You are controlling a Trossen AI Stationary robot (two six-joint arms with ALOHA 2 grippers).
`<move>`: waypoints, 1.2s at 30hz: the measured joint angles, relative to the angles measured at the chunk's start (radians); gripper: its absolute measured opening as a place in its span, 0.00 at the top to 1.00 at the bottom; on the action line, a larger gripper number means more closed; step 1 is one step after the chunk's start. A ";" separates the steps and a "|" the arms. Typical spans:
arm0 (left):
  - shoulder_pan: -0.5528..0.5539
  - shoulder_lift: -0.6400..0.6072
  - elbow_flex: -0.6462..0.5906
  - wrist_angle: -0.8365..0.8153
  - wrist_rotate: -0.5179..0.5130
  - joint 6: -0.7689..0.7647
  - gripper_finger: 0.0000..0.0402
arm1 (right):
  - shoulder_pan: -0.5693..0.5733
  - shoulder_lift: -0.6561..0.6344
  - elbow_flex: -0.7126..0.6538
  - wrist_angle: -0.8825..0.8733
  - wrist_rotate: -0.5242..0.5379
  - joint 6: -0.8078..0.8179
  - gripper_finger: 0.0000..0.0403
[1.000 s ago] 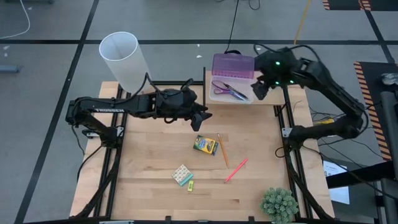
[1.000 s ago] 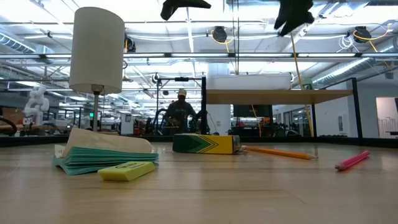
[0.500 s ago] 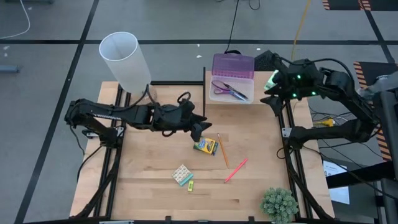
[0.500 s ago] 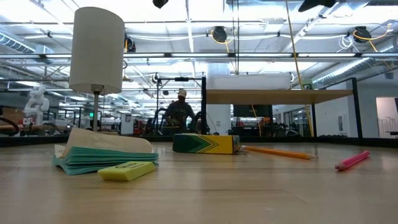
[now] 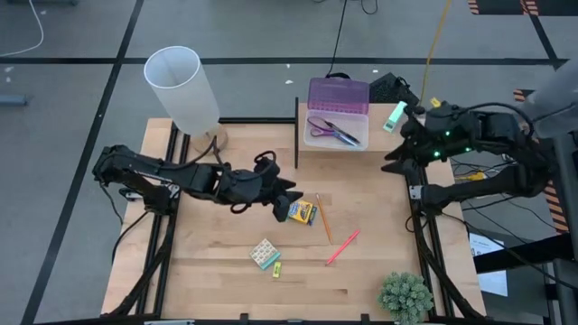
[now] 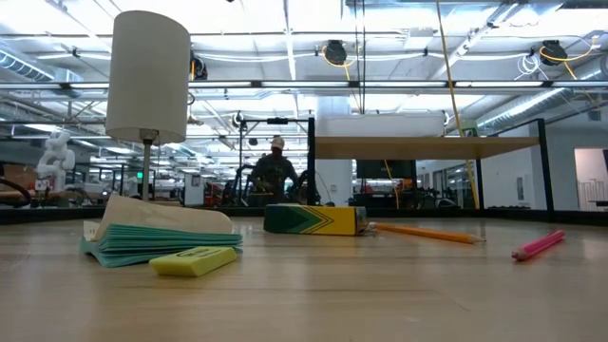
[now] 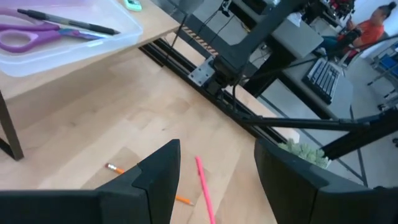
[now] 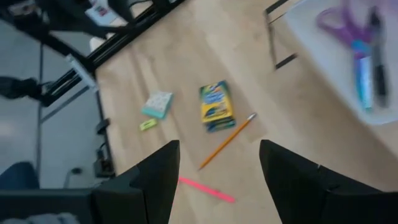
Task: Pick & place school supplies into a supply box
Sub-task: Put the pink pencil into the purple supply box on the shelf
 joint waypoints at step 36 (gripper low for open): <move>-0.250 0.000 0.000 -0.058 -0.175 -0.024 0.48 | 0.623 0.340 -0.214 0.217 0.204 -0.154 0.47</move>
